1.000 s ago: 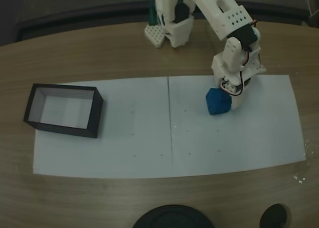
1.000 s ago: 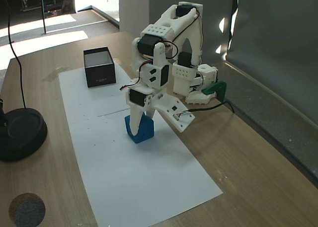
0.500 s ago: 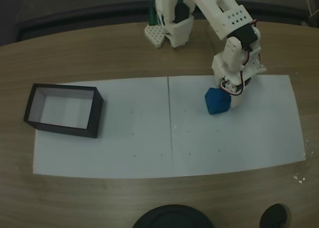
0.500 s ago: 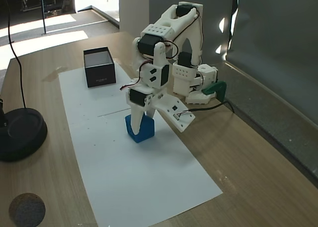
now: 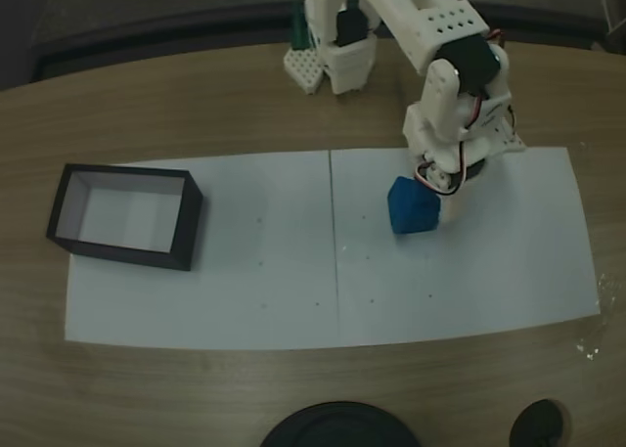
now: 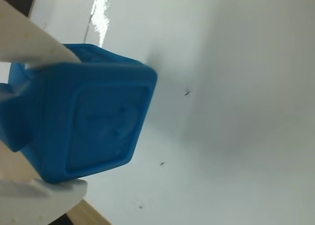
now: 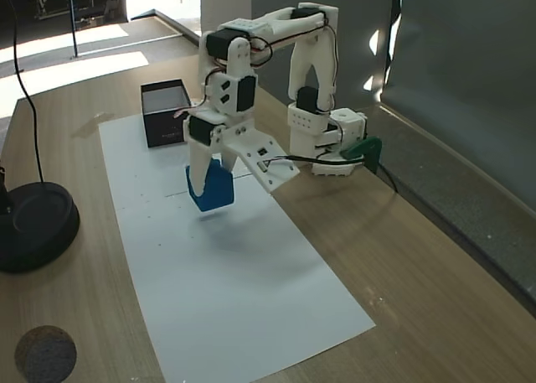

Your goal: Grab a blue square and put it in the box.

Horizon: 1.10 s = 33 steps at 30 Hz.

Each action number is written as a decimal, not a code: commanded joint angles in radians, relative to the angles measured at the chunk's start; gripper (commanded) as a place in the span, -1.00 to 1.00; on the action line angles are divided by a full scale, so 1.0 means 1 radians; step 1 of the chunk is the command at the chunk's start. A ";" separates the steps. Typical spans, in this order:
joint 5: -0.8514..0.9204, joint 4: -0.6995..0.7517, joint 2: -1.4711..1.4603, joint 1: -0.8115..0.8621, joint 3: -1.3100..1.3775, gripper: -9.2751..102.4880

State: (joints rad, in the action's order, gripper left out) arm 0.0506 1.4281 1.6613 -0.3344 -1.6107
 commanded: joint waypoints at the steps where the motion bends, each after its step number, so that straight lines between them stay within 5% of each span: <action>1: 0.023 0.041 0.067 0.069 0.147 -0.65; 16: 0.219 0.109 0.067 0.572 0.410 -0.65; 33: 0.376 0.107 0.066 0.914 0.597 -0.65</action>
State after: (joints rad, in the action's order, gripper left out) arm 0.4188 1.5340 1.6613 0.5553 -1.0922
